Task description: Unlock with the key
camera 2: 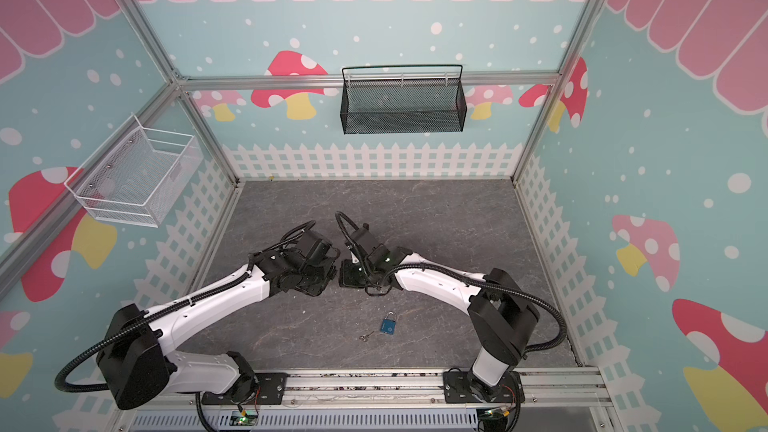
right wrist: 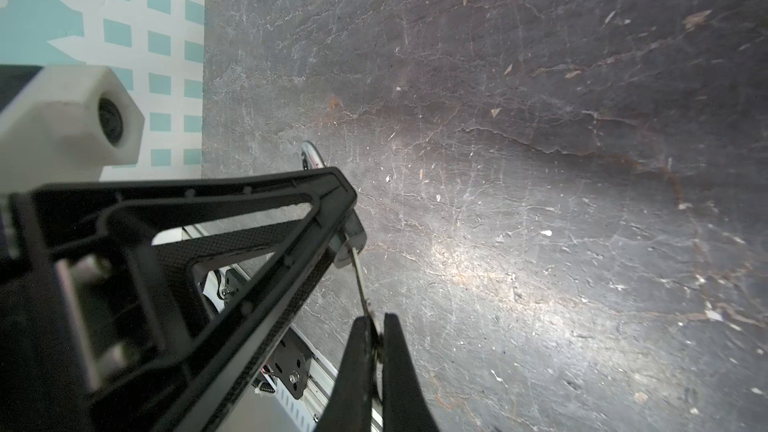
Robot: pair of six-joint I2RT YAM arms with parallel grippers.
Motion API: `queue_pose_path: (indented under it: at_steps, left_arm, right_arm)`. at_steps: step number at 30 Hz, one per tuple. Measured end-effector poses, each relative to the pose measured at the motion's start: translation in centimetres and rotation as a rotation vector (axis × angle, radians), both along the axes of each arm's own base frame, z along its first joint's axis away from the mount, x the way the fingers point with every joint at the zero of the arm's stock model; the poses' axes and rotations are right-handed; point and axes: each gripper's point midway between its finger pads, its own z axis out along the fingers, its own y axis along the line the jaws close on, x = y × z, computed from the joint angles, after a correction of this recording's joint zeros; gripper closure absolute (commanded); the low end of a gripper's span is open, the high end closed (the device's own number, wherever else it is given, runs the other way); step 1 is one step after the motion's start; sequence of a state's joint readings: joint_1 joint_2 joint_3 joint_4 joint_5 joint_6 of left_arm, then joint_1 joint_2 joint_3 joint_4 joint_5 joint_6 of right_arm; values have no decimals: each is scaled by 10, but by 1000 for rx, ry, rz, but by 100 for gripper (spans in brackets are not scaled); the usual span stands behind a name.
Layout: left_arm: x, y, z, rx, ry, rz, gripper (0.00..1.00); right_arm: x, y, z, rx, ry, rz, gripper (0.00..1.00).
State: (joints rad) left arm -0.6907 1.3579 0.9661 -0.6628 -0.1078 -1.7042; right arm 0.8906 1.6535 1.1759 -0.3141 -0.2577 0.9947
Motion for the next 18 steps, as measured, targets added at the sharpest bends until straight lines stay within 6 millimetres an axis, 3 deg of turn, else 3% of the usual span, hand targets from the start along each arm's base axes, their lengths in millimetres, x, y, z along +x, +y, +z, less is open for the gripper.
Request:
queue_pose_path:
  at_steps: [5,18]
  left_arm:
    - [-5,1,-6,1,20,-8,100]
    - [2,-1,-1,-60,19,29,100]
  right_arm:
    - [0,0,1,-1,-6,4,100]
    - [3,-2,7,15,-46,-10,100]
